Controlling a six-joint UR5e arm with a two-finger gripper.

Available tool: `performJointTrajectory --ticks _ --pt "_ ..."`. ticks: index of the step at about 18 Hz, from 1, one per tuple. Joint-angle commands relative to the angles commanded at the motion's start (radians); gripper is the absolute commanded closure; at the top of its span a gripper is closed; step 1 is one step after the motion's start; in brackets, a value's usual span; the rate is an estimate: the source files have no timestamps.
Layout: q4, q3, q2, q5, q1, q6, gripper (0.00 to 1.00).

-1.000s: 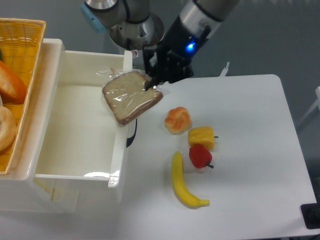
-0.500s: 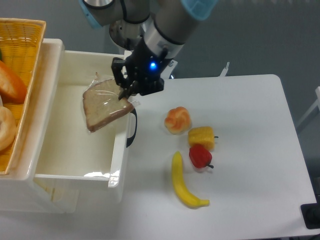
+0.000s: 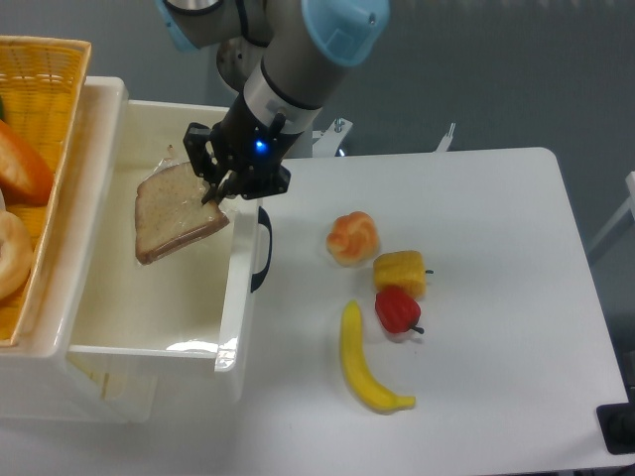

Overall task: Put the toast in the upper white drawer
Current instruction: 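Lower the toast into the drawer and open the gripper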

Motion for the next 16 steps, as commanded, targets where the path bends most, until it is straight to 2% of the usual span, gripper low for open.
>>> performJointTrajectory --ticks 2,4,5,7,16 --pt "0.002 -0.002 -0.005 0.0 -0.003 0.005 0.87" --pt "0.012 -0.002 -0.005 0.0 -0.003 0.009 0.73" --pt "0.018 -0.002 -0.006 0.0 -0.003 0.009 0.72" --pt "0.029 -0.002 -0.006 0.0 -0.003 0.009 0.61" --pt "0.031 0.006 0.006 0.006 0.001 0.011 0.56"
